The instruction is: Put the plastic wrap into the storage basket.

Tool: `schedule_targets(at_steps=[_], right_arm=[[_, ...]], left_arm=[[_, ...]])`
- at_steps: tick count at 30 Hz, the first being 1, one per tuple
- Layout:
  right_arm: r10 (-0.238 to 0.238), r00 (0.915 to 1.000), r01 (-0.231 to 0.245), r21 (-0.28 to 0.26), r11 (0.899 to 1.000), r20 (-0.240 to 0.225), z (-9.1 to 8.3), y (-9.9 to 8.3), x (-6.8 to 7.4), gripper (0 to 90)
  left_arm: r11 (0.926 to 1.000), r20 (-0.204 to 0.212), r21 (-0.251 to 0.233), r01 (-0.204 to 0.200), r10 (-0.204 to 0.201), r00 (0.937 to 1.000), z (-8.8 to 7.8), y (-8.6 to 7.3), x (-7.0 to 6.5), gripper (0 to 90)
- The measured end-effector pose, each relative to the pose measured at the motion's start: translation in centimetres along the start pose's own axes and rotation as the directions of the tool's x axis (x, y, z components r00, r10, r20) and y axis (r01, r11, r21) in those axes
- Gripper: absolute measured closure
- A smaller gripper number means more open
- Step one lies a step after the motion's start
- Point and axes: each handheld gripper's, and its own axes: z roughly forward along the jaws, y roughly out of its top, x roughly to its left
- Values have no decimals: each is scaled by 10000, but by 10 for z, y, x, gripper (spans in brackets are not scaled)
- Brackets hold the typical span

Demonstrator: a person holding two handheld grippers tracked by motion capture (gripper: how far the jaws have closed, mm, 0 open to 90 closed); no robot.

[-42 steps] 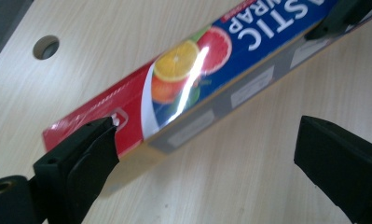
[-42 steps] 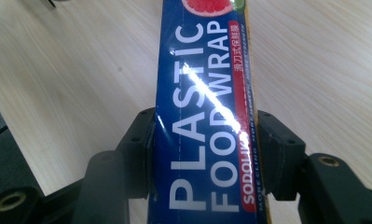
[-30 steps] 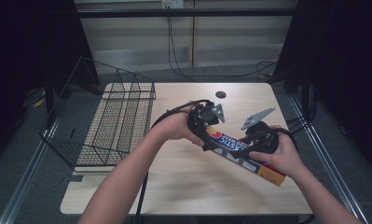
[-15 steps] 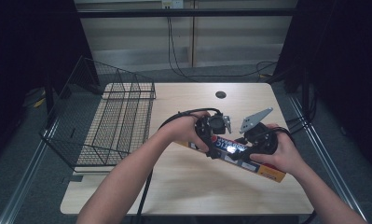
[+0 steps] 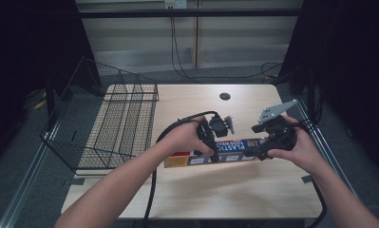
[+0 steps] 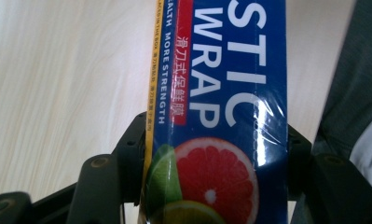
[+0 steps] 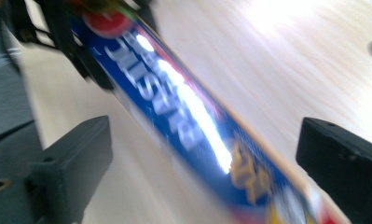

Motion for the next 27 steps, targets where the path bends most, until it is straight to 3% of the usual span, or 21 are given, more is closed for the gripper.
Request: schedule_targets(at_steps=[1,3,6,7,8,10,11,13,17,18,19,20,21,27], right_arm=[[20,9999,-20,-11,10000,133,-2,-1,-1,41],[389,9992,-390,-299,9988,-19,-5,-7,-7,28],[727,9969,-714,-429,9965,288,-6,-14,-9,22],[873,9953,-856,-393,9956,431,-5,-16,-9,22],[994,9931,-975,-322,9947,621,-3,-19,-8,23],[1055,9918,-1040,-243,9943,724,0,-23,-8,23],[992,9939,-975,-359,9946,485,1,-25,-8,23],[1014,9942,-1002,-340,9944,370,4,-29,-8,24],[1169,9914,-1151,-334,9928,593,12,-33,-6,23],[1157,9920,-1140,-360,9928,510,14,-34,-5,25],[1101,9924,-1082,-371,9934,545,16,-35,-4,24],[1078,9927,-1058,-383,9937,545,19,-37,-3,22],[1095,9925,-1075,-374,9935,553,20,-37,-2,24],[1185,9901,-1159,-374,9926,747,30,-46,-1,24]], left_arm=[[9991,-62,-106,405,-405,9992,-3,-3,4,433],[9957,-188,-244,891,-896,9958,-8,-8,10,435],[9852,-255,-318,1686,-1694,9852,-16,-14,21,435],[9789,-267,-346,2015,-2024,9789,-18,-17,25,434],[9782,-362,-312,2053,-2064,9778,-19,-19,27,434],[9640,-428,-448,2620,-2639,9636,-21,-23,32,433],[9616,-471,-445,2709,-2729,9609,-23,-25,35,434],[9489,-450,-504,3116,-3138,9484,-26,-29,41,433],[9319,-645,-535,3587,-3617,9301,-28,-35,48,434],[9326,-680,-506,3573,-3601,9304,-29,-36,51,434],[9278,-742,-548,3690,-3723,9252,-29,-38,53,434],[9169,-722,-646,3938,-3979,9146,-29,-38,53,434],[9218,-811,-695,3813,-3862,9189,-30,-39,55,434],[9000,-880,-951,4254,-4333,8969,-35,-43,61,434]])
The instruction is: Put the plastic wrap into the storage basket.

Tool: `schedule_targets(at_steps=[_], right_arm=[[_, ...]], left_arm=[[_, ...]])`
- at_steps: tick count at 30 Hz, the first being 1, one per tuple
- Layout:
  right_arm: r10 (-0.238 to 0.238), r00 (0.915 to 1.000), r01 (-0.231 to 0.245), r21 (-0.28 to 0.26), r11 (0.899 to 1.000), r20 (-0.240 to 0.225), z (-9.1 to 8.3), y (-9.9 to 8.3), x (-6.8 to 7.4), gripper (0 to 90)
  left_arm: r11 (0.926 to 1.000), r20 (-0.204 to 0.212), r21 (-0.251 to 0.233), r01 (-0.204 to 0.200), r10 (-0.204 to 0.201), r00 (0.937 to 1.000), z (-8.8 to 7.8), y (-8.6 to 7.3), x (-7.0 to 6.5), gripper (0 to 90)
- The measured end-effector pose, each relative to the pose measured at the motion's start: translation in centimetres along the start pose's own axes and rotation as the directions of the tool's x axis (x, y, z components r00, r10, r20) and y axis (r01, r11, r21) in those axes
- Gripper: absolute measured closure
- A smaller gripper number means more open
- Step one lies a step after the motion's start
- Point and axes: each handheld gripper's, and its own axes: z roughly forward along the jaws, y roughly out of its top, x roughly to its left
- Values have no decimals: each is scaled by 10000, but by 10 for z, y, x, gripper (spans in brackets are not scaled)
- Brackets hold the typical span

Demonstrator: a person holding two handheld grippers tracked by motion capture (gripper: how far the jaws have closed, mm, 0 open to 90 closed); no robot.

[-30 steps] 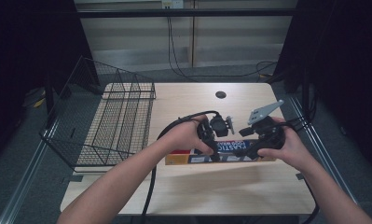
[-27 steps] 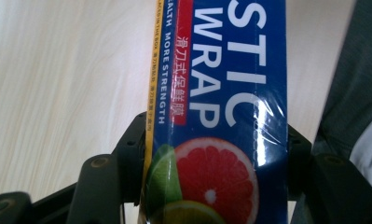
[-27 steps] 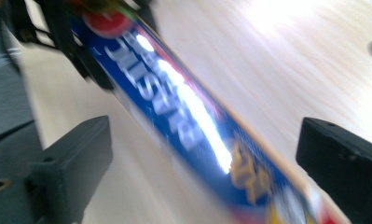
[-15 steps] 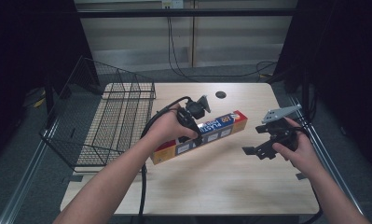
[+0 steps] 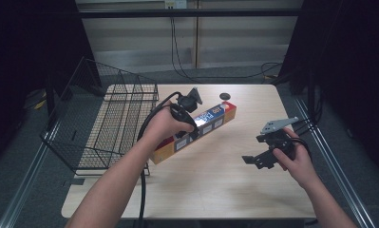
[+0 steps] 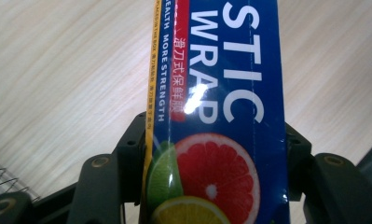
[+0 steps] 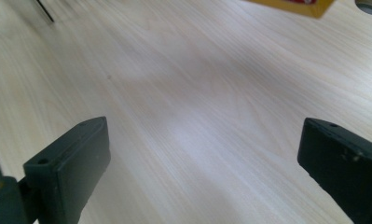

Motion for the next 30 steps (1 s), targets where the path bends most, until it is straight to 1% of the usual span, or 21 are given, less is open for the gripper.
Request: schedule_targets(at_steps=[1,2,3,4,6,7,8,10,12,13,15,17,18,19,21,24,25,28,30], right_arm=[[-25,9999,25,-23,10000,120,1,-1,0,23],[85,9999,-84,-74,9999,118,2,-3,0,22],[194,9998,-193,-107,9998,21,3,-4,-1,23],[252,9997,-251,-113,9996,60,3,-5,-1,25],[369,9993,-369,-208,9991,-47,5,-8,-2,22],[339,9994,-339,-236,9991,-7,6,-9,-3,22],[473,9988,-471,-230,9986,93,7,-10,-3,22],[551,9983,-548,-128,9984,193,8,-10,-3,26],[588,9978,-584,-126,9982,310,8,-10,-3,21],[619,9977,-615,-158,9980,260,8,-10,-3,21],[564,9980,-559,-173,9983,283,8,-11,-3,24],[627,9976,-622,-181,9979,302,8,-11,-3,22],[659,9974,-653,-214,9976,296,7,-12,-3,22],[660,9975,-653,-233,9976,264,7,-12,-3,22],[640,9973,-633,-181,9978,373,6,-13,-3,22],[705,9971,-700,-158,9974,300,7,-15,-4,22],[684,9970,-681,-102,9976,375,7,-15,-4,22],[689,9970,-685,-112,9976,340,7,-16,-4,22],[656,9975,-653,-135,9978,261,7,-16,-4,23]], left_arm=[[10000,-9,-21,56,-56,10000,-1,0,2,434],[9999,-81,-23,129,-129,9999,-3,-1,2,434],[9998,-8,-25,219,-219,9998,-4,-1,3,435],[9997,-33,-61,217,-217,9998,-5,-2,5,434],[9991,-73,-152,388,-389,9992,-8,-3,6,435],[9987,-124,-173,474,-476,9988,-10,-3,7,435],[9986,-212,-146,507,-510,9985,-12,-4,8,435],[9977,-256,-232,634,-640,9976,-15,-4,9,434],[9974,-236,-263,667,-674,9975,-18,-5,10,434],[9963,-207,-317,801,-807,9965,-19,-6,10,434],[9964,-272,-373,755,-766,9967,-21,-7,11,434],[9951,-280,-389,905,-916,9954,-24,-8,12,434],[9951,-251,-396,904,-914,9955,-25,-8,13,435],[9944,-296,-404,972,-984,9947,-27,-9,14,435],[9931,-325,-457,1078,-1093,9935,-29,-10,16,435],[9910,-417,-454,1256,-1275,9910,-33,-11,18,435],[9906,-453,-473,1282,-1304,9904,-34,-11,19,435],[9878,-438,-505,1472,-1495,9878,-38,-12,22,435],[9868,-506,-498,1542,-1567,9864,-41,-12,24,434]])
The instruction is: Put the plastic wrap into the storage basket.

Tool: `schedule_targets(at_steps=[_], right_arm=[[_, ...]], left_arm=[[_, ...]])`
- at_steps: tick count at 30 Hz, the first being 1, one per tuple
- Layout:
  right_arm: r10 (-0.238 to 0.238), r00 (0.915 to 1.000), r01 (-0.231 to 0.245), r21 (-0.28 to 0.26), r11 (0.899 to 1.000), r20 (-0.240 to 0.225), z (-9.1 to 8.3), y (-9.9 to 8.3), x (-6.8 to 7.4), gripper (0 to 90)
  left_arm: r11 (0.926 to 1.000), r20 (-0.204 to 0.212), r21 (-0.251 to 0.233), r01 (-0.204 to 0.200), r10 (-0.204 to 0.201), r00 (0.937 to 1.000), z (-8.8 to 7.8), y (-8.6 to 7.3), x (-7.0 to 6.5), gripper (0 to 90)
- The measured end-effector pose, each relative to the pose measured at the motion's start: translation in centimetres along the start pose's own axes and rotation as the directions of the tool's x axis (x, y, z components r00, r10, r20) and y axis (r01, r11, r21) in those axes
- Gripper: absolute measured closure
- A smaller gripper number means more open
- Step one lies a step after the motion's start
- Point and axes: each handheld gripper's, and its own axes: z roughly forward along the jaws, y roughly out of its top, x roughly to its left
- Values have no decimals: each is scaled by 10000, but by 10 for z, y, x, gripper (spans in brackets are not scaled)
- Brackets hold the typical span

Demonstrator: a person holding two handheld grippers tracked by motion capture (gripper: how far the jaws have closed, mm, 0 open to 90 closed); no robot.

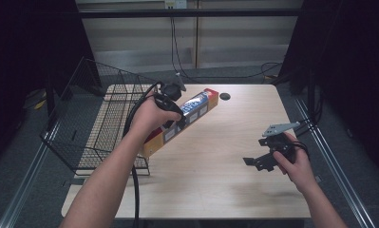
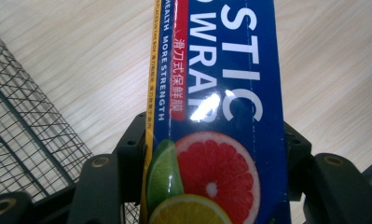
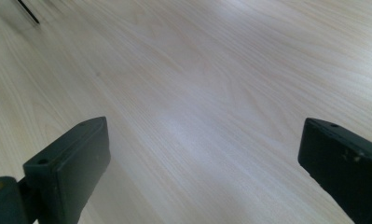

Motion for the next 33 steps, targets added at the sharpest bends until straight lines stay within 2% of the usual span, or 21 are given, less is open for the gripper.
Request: schedule_targets(at_steps=[11,15,17,23,24,30,33], right_arm=[[97,9999,-97,-118,9999,28,-2,0,-2,22],[42,9999,-40,-124,9999,167,-2,0,-1,22],[39,10000,-39,-100,9999,56,-1,0,-2,22],[24,9998,-24,-46,10000,183,1,0,-1,21],[20,9998,-19,-51,10000,193,1,0,-1,22],[48,9999,-48,2,10000,125,2,0,0,22],[-2,10000,2,-25,10000,8,3,1,0,22]], left_arm=[[9989,46,-248,402,-401,9992,-16,0,10,435],[9981,-73,-274,559,-562,9984,-22,-2,14,435],[9975,-41,-271,654,-655,9978,-25,-3,16,435],[9950,-202,-386,923,-931,9954,-37,-7,26,434],[9931,-204,-461,1076,-1087,9939,-39,-8,28,434],[9890,-352,-597,1354,-1376,9899,-48,-12,36,434],[9875,-292,-674,1427,-1449,9890,-53,-14,38,434]])
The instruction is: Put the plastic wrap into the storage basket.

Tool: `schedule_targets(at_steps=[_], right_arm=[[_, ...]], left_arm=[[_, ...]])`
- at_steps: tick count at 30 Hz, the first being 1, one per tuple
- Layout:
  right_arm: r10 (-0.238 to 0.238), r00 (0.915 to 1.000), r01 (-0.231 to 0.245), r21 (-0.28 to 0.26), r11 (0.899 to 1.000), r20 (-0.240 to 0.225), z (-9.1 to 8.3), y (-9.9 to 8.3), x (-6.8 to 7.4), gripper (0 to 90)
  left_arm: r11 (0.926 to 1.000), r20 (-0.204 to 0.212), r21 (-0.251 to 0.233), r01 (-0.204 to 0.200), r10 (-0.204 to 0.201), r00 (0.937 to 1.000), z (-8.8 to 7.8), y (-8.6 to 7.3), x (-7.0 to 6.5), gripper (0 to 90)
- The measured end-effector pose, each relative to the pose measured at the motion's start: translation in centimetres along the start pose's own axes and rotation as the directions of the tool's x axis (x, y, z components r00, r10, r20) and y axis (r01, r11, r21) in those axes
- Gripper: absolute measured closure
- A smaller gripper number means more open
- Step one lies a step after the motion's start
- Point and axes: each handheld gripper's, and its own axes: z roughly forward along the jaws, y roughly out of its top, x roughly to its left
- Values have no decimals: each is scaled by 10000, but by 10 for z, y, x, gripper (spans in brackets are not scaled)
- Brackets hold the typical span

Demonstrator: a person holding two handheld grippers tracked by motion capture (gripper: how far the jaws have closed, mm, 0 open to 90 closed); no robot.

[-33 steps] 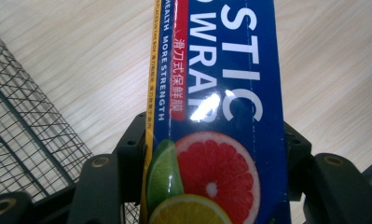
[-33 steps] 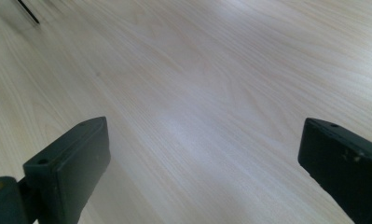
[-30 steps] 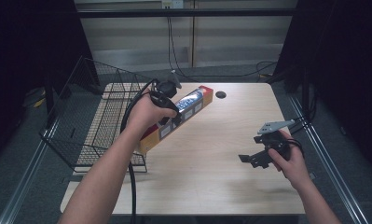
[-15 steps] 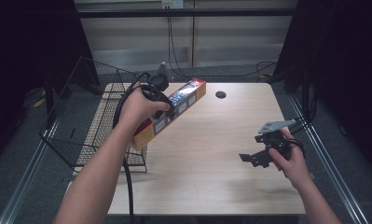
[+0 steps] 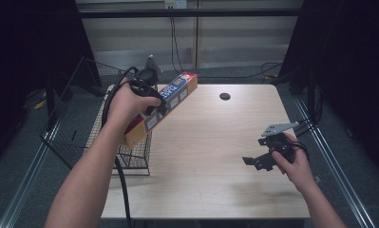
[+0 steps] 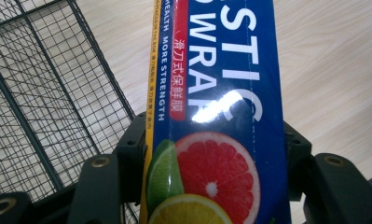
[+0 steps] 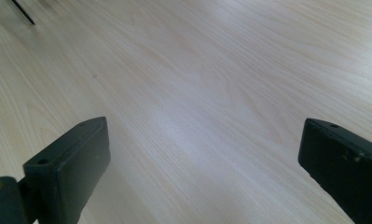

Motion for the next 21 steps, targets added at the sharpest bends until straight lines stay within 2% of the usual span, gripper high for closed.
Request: schedule_targets(at_steps=[5,9,13,21], right_arm=[[3,10000,-3,85,10000,-41,1,0,1,37],[-86,9998,89,132,9999,-199,1,0,2,43],[-79,10000,79,66,9999,-32,0,1,2,31],[-120,9999,120,50,9999,-44,0,0,2,32]], left_arm=[[10000,-121,-18,87,-87,9999,-8,-2,4,434],[9993,-134,-175,323,-325,9994,-13,-3,11,434],[9991,-309,-128,401,-405,9987,-18,-4,15,434],[9952,-563,-225,948,-959,9938,-25,-7,26,434]])
